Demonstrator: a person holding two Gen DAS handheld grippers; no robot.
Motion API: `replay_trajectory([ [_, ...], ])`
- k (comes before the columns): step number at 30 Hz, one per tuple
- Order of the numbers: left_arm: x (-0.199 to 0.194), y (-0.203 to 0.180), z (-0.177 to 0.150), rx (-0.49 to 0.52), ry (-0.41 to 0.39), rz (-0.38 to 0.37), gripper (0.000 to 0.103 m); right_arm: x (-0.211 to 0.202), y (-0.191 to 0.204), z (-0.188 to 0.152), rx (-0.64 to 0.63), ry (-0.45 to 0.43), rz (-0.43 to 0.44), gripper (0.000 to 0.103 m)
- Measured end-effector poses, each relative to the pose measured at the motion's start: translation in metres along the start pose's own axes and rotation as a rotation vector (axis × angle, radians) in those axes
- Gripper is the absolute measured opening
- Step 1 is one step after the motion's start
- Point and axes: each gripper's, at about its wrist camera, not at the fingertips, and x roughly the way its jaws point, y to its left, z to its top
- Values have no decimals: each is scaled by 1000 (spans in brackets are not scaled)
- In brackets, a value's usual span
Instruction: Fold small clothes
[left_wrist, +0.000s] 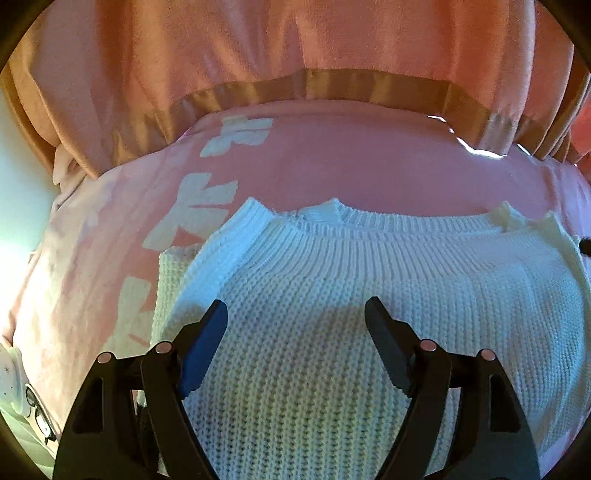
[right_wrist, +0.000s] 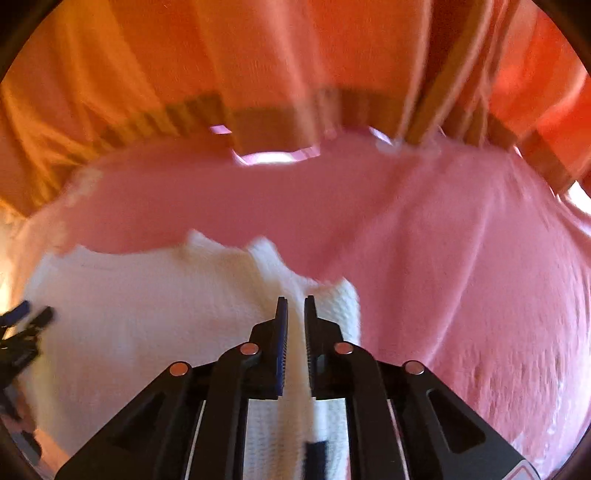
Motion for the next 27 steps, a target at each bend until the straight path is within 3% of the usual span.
replay_trajectory([
  [4,-2,-3,-4,17,1,10,74,13,4,-4,-12,20,14,10],
  [9,-2,4,-2,-16,-4,13,74,20,4,-5,27,47,105,10],
  [14,11,18,3,-79,21,21,75,41,8,0,-11,51,43,8],
  [16,16,20,4,-86,25,23,78,55,-1,2,6,71,34,0],
  [22,16,22,9,-65,18,28,81,50,-20,12,114,75,49,0],
  [27,-11,35,10,-70,-41,-15,81,2,-5,-4,35,30,65,16],
])
